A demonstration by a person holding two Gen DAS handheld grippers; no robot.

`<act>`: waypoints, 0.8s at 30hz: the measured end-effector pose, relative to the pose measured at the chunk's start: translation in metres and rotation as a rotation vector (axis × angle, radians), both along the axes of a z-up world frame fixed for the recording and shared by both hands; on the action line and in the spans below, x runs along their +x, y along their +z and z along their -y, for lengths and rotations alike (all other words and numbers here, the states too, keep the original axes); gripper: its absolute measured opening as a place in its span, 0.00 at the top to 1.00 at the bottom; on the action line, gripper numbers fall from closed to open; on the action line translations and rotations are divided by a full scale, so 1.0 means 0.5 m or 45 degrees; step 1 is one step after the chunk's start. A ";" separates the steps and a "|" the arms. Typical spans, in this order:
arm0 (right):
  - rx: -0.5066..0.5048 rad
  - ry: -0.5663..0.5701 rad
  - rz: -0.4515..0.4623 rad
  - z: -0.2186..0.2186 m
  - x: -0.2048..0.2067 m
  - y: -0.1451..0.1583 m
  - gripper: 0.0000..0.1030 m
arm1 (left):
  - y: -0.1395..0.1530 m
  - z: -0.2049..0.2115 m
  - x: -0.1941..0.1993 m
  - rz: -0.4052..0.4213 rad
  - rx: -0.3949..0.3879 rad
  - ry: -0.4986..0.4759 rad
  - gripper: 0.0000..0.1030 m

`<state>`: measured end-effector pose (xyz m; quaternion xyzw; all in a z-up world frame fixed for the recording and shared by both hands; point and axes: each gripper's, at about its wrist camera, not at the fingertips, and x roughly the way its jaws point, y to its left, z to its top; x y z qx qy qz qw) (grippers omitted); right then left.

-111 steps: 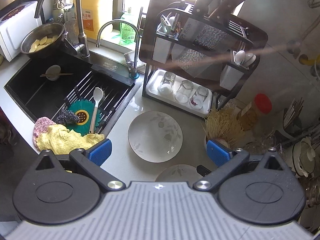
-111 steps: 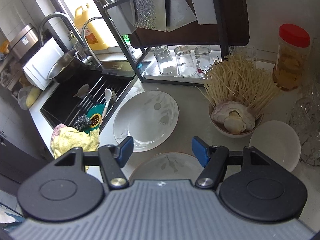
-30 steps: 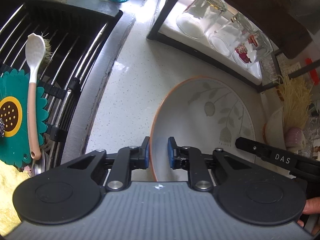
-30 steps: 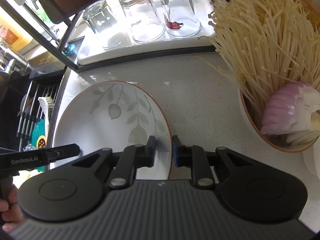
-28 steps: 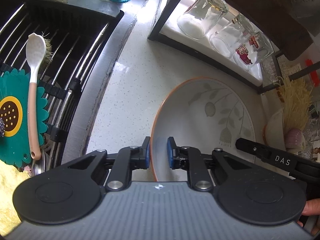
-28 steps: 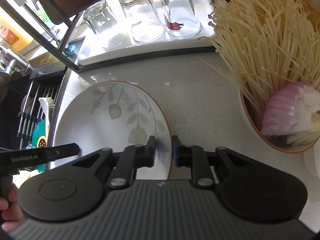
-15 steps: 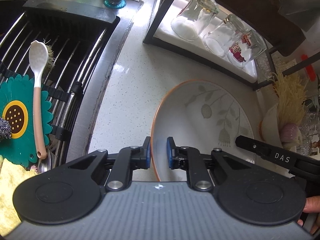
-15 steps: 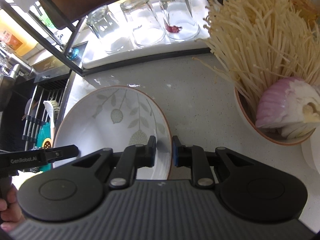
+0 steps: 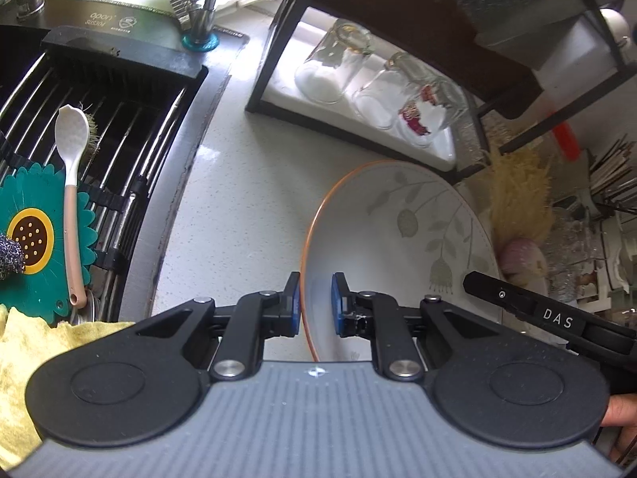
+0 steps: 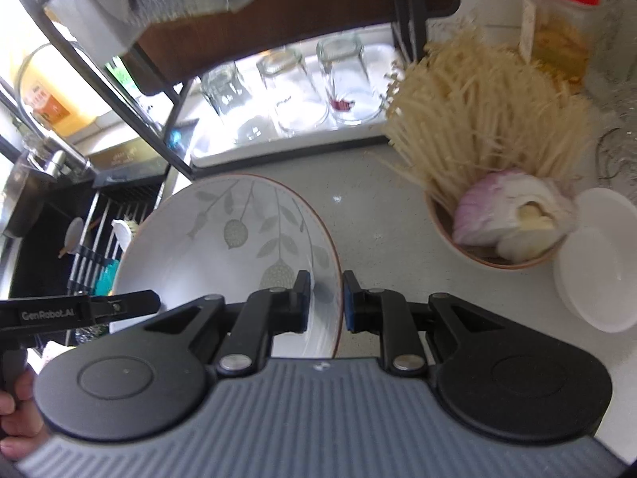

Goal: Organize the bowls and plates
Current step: 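Lift the second white plate off the counter with both grippers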

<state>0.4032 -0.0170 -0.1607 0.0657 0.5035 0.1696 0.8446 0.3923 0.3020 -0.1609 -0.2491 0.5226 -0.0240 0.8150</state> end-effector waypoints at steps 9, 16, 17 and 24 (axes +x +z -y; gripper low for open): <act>0.056 0.014 0.099 0.052 -0.040 0.062 0.81 | 0.067 0.048 -0.053 0.065 0.005 0.026 0.83; 0.088 0.061 0.138 0.104 -0.067 0.091 0.81 | 0.112 0.100 -0.099 0.103 0.005 0.061 0.83; 0.094 0.070 0.139 0.111 -0.070 0.094 0.81 | 0.118 0.105 -0.104 0.107 0.002 0.067 0.83; 0.108 0.123 0.194 0.159 -0.093 0.118 0.81 | 0.140 0.154 -0.133 0.124 0.014 0.068 0.83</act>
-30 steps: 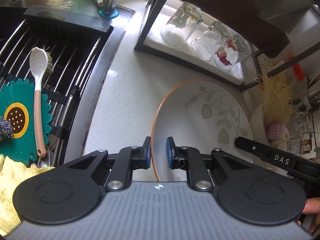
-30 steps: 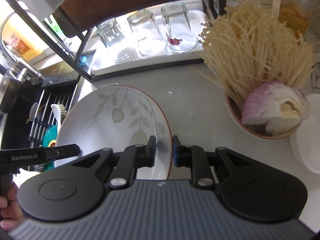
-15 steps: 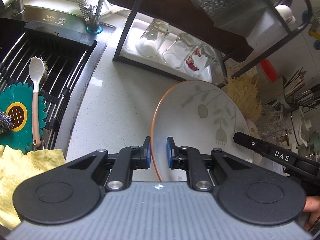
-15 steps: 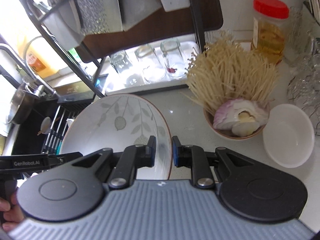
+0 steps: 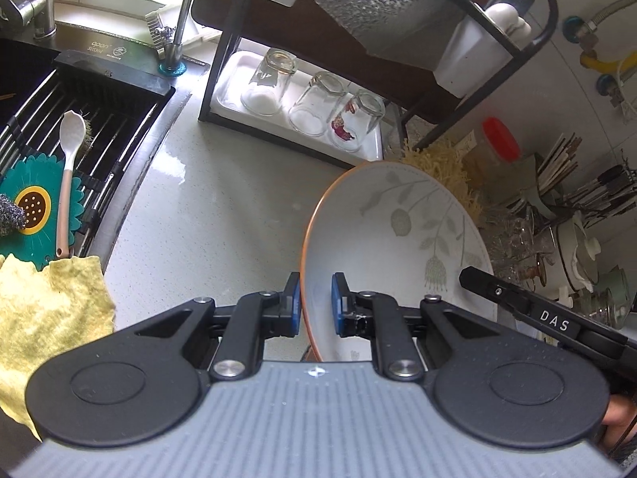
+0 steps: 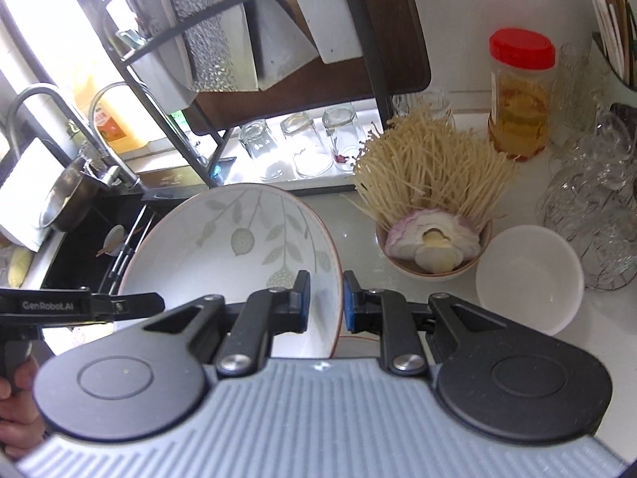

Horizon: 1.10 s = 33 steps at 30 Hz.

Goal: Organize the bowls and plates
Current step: 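Lift the second white plate off the counter with both grippers, then carry the held plate over the first white plate and lower it onto it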

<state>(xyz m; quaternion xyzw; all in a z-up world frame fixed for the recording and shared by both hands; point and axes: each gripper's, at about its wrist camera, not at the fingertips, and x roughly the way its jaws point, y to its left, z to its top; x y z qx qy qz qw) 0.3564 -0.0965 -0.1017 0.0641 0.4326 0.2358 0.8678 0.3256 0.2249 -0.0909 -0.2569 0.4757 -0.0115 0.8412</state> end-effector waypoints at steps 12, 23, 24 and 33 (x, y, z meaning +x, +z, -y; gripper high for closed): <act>-0.046 -0.031 -0.028 0.058 -0.060 -0.038 0.81 | -0.061 0.053 -0.043 -0.063 -0.062 -0.033 0.83; -0.118 -0.095 -0.162 0.091 -0.082 -0.138 0.81 | -0.150 0.084 -0.043 -0.180 -0.119 -0.099 0.83; -0.128 -0.090 -0.161 0.090 -0.084 -0.143 0.81 | -0.158 0.087 -0.043 -0.192 -0.113 -0.097 0.83; -0.228 -0.054 -0.137 0.089 -0.089 -0.175 0.81 | -0.211 0.115 -0.037 -0.259 -0.106 -0.102 0.83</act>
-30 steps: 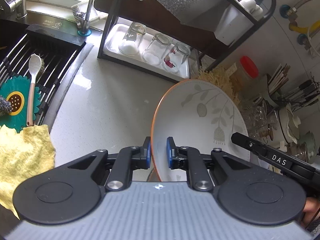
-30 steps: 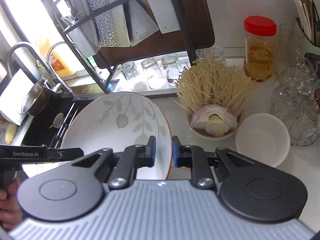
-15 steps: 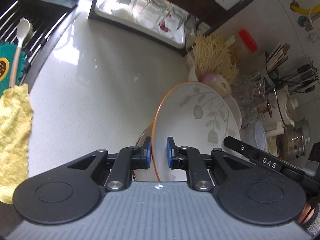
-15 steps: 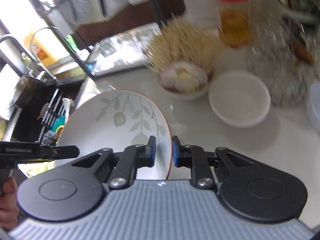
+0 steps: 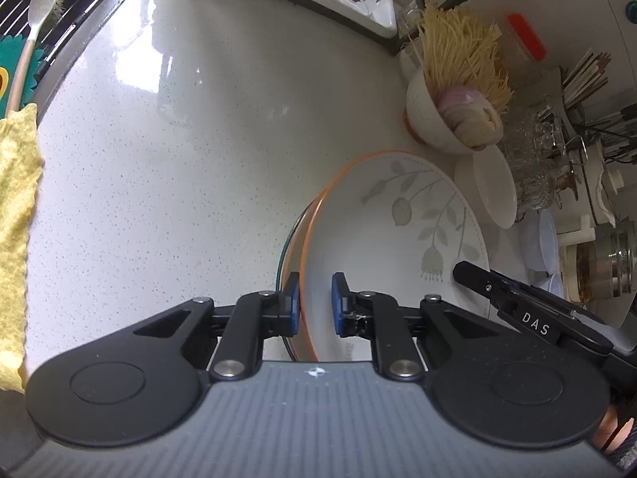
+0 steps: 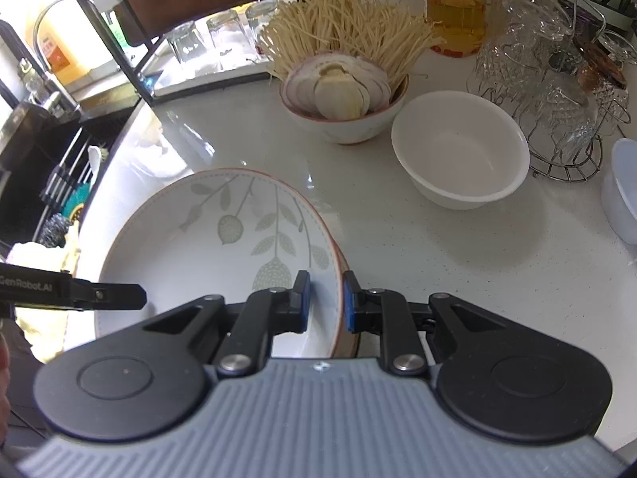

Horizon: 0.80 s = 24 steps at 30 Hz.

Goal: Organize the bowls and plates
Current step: 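Carry the held plate over the first white plate and lower it onto it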

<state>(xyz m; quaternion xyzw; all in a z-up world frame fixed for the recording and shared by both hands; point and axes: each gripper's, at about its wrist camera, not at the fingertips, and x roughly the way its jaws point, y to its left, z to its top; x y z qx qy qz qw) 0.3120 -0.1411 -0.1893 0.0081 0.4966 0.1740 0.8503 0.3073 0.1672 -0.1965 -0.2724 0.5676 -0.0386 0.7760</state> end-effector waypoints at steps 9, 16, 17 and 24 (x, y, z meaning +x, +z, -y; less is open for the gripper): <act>-0.028 0.027 0.033 0.006 -0.004 -0.004 0.81 | -0.004 0.020 0.007 -0.006 0.039 -0.074 0.81; 0.023 0.033 0.042 0.016 -0.005 0.004 0.81 | 0.000 0.017 -0.001 -0.014 0.008 -0.055 0.71; 0.026 0.031 0.044 0.019 -0.006 0.005 0.81 | 0.002 0.016 -0.002 -0.013 -0.003 -0.053 0.70; 0.067 -0.012 0.092 0.039 -0.007 0.023 0.79 | 0.015 0.011 -0.013 -0.003 -0.016 -0.033 0.62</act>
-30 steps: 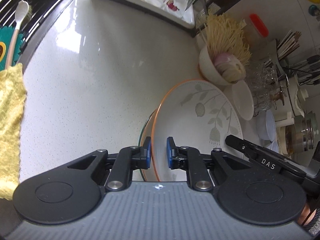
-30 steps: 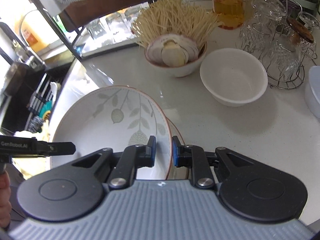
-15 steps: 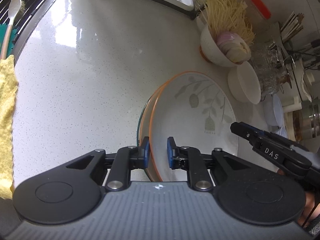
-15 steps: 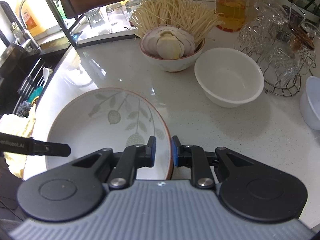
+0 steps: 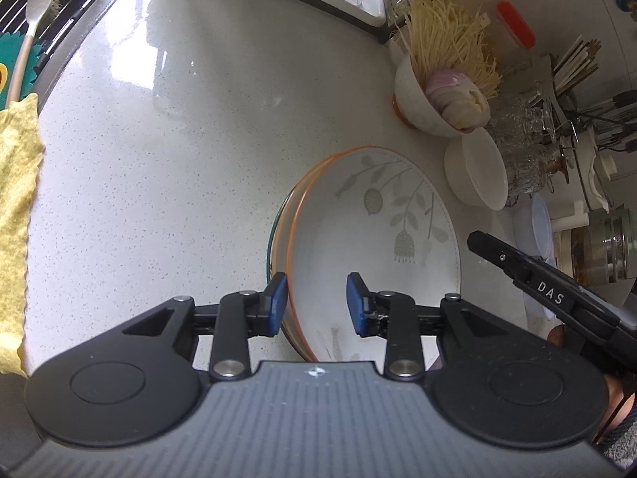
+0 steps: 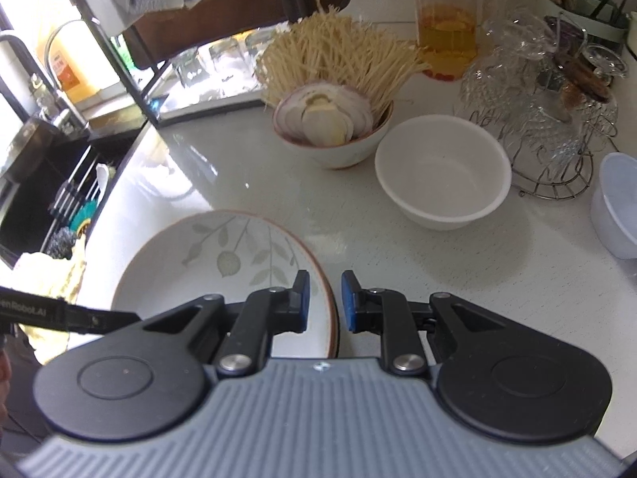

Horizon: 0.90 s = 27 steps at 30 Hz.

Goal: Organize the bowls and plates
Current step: 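Carry the held plate over the first white plate and lower it onto it, then open both grippers to release the plate on the stack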

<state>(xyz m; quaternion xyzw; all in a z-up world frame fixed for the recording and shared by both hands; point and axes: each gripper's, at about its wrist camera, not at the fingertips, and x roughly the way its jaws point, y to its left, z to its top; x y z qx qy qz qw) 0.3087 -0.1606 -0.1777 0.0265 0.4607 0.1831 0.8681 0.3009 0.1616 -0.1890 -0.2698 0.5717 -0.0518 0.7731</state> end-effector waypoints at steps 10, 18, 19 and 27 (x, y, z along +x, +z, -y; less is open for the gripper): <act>0.121 -0.078 -0.098 0.024 0.015 -0.025 0.52 | 0.005 -0.027 -0.017 0.055 0.042 0.049 0.50; 0.236 -0.094 -0.261 0.021 0.026 -0.071 0.52 | -0.037 -0.023 0.010 0.026 0.039 0.038 0.51; 0.244 -0.094 -0.277 0.019 0.027 -0.075 0.53 | -0.042 -0.021 0.013 0.024 0.038 0.037 0.51; 0.240 -0.112 -0.292 0.012 0.024 -0.085 0.56 | -0.064 -0.017 0.024 0.018 0.009 0.039 0.51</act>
